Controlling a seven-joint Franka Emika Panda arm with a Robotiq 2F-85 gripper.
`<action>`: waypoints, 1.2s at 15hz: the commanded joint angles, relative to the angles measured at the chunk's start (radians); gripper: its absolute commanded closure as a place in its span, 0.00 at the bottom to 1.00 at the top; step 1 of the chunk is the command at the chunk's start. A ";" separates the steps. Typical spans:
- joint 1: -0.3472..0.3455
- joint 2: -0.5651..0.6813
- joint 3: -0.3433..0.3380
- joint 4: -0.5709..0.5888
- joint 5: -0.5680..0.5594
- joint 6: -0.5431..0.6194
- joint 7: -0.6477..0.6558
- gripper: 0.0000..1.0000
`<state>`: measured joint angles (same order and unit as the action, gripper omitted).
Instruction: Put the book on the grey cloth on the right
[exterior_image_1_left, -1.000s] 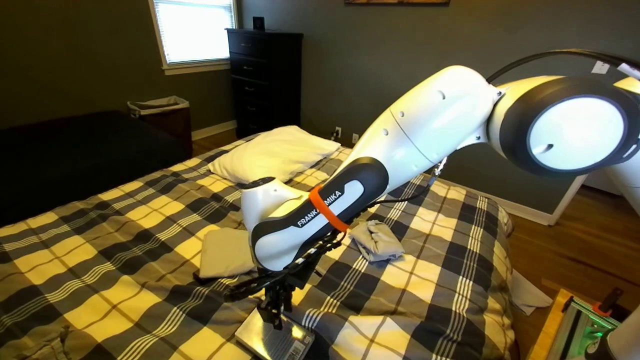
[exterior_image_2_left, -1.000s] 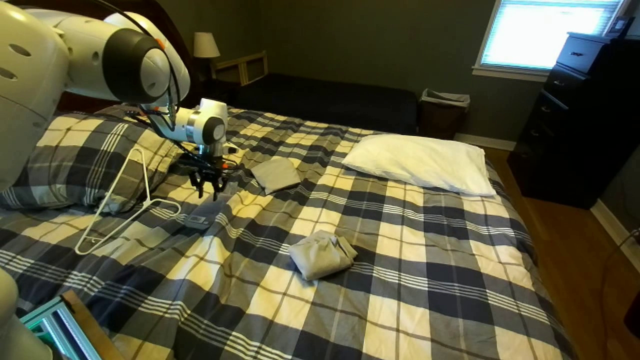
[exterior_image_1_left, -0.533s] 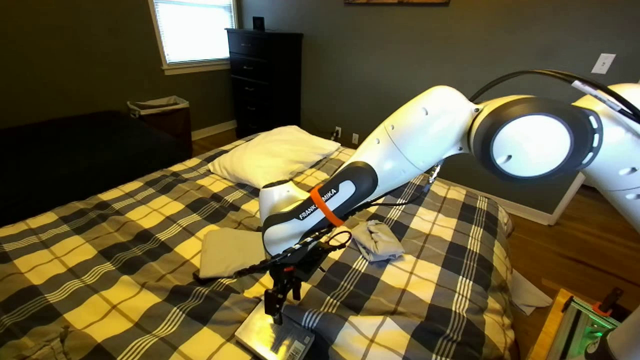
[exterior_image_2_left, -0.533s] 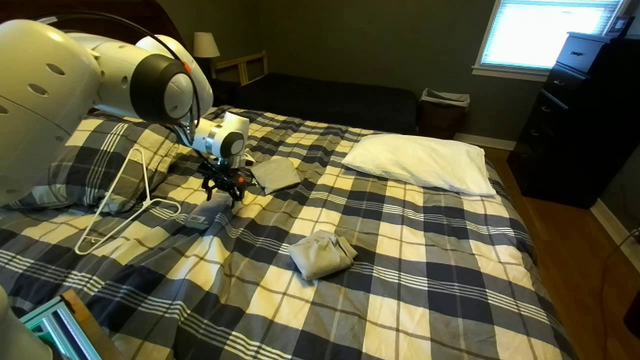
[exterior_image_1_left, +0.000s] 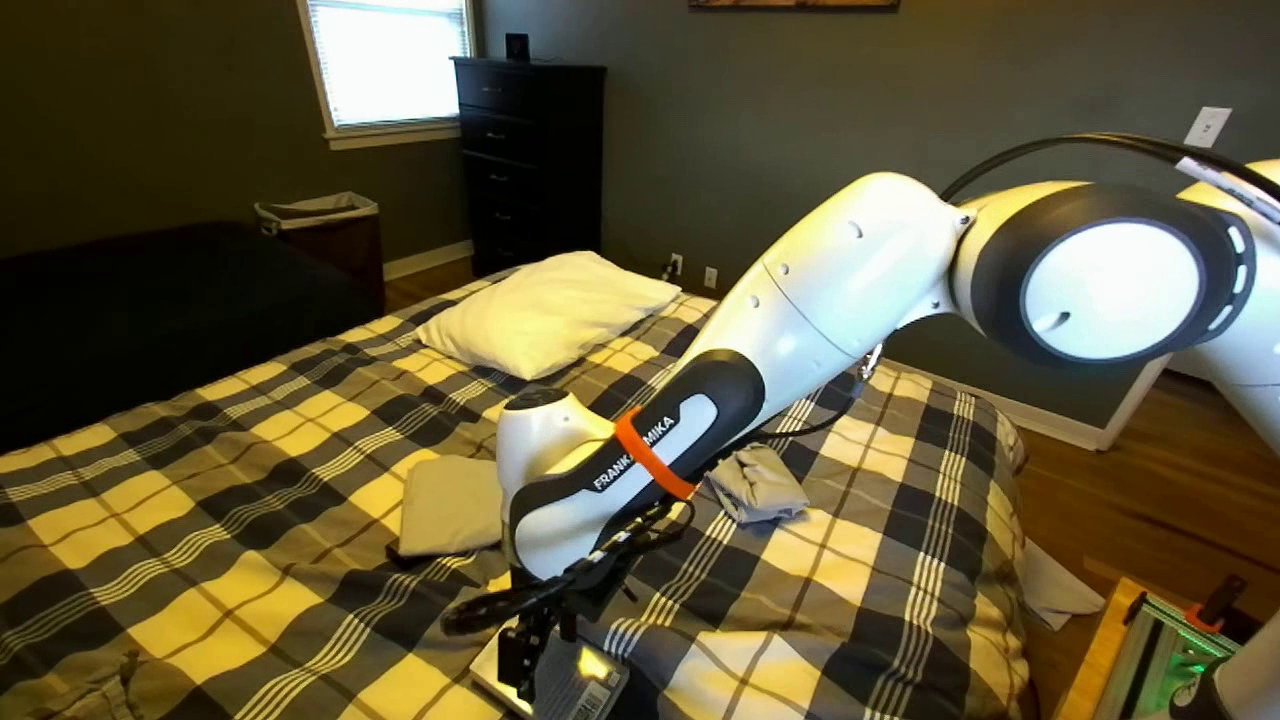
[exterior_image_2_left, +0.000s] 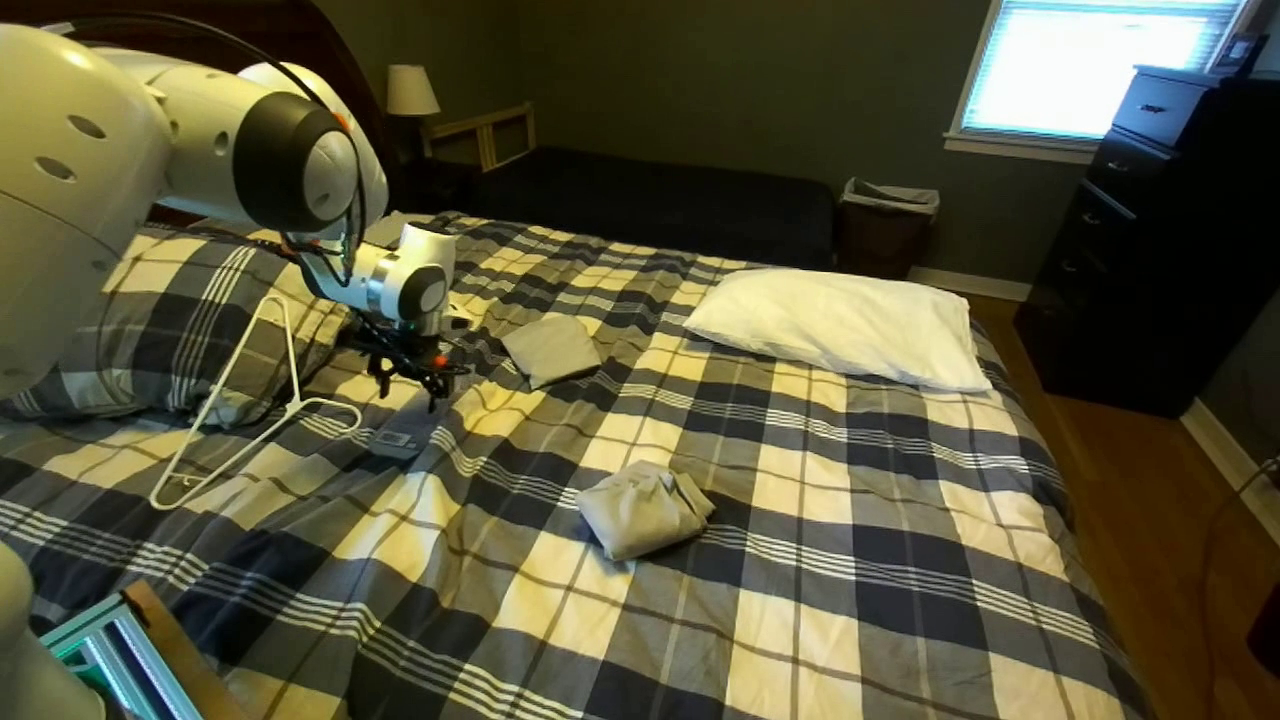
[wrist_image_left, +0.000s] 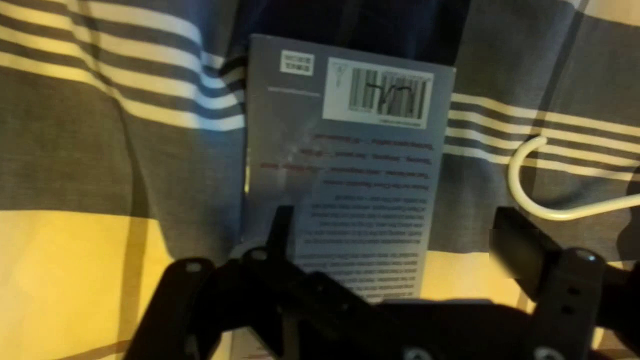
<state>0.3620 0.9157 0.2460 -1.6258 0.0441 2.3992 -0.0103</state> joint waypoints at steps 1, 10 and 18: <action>0.055 -0.007 -0.031 -0.017 -0.029 0.048 0.076 0.00; 0.050 0.045 -0.097 0.047 -0.020 0.056 0.174 0.00; -0.027 0.178 -0.061 0.184 0.019 -0.040 0.123 0.00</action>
<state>0.3669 1.0220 0.1643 -1.5277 0.0416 2.4135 0.1316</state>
